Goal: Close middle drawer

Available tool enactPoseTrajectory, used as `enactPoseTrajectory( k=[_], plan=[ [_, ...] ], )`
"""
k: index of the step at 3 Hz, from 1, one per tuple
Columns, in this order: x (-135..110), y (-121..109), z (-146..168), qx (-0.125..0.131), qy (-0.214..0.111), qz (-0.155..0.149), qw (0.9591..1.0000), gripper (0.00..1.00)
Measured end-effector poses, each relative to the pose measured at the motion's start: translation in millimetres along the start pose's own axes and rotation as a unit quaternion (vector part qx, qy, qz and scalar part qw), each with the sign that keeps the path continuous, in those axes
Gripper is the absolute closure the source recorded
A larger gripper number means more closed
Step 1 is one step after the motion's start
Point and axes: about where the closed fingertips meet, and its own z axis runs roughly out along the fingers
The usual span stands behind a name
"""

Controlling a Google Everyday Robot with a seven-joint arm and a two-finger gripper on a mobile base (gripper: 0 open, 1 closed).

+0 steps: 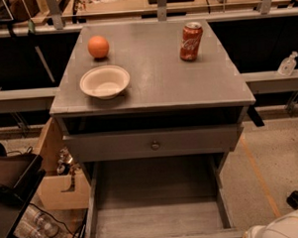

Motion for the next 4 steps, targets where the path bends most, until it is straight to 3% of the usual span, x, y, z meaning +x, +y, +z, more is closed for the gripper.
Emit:
enactPoseTrajectory(
  k=[1, 3, 4],
  plan=[
    [2, 10, 84, -0.022, -0.059, 0.006, 0.9980, 0.96],
    [-19, 17, 161, -0.042, -0.107, -0.028, 0.9930, 1.00],
    [-28, 4, 176, -0.025, -0.119, -0.049, 0.9913, 1.00]
  ],
)
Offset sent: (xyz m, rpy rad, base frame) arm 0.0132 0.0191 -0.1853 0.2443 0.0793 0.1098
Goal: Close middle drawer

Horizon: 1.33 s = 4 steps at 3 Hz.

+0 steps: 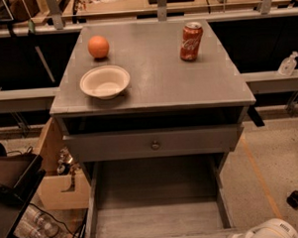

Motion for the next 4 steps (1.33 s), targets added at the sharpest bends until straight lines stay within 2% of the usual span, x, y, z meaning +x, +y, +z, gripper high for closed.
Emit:
enactPoseTrajectory(
  k=[1, 2, 3, 4],
  plan=[
    [-9, -24, 4, 0.022, -0.006, -0.025, 0.9994, 1.00],
    [-9, -23, 4, 0.022, -0.006, -0.025, 0.9994, 1.00],
    [-18, -42, 2, 0.037, -0.008, -0.036, 0.9986, 1.00],
    [-18, -42, 2, 0.037, -0.008, -0.036, 0.9986, 1.00]
  ],
)
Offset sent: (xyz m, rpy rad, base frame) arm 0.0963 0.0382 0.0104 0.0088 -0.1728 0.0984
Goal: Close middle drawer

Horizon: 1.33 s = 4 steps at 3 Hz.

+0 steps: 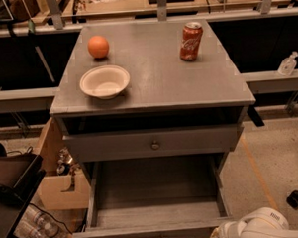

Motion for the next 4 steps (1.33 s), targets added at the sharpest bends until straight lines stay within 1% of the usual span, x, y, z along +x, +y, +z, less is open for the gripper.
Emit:
enactPoseTrajectory(
  k=[1, 2, 3, 4],
  plan=[
    [-5, -1, 11, -0.010, 0.001, -0.006, 0.9999, 1.00],
    [-19, -21, 34, -0.008, -0.013, -0.026, 0.9995, 1.00],
    [-19, -19, 33, -0.008, -0.013, -0.026, 0.9995, 1.00],
    [-36, -62, 49, 0.012, -0.026, -0.047, 0.9985, 1.00]
  ],
)
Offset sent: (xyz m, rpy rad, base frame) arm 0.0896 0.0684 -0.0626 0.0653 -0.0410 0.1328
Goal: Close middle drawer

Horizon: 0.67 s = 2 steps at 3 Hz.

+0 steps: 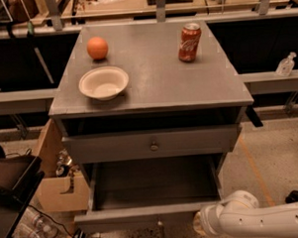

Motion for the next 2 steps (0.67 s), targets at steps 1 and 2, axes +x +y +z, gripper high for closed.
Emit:
enactPoseTrajectory(
  k=[1, 2],
  plan=[
    [-1, 3, -3, 0.000, 0.000, 0.000, 1.0000, 1.00],
    [-28, -69, 26, 0.036, -0.024, -0.047, 0.9980, 1.00]
  ],
)
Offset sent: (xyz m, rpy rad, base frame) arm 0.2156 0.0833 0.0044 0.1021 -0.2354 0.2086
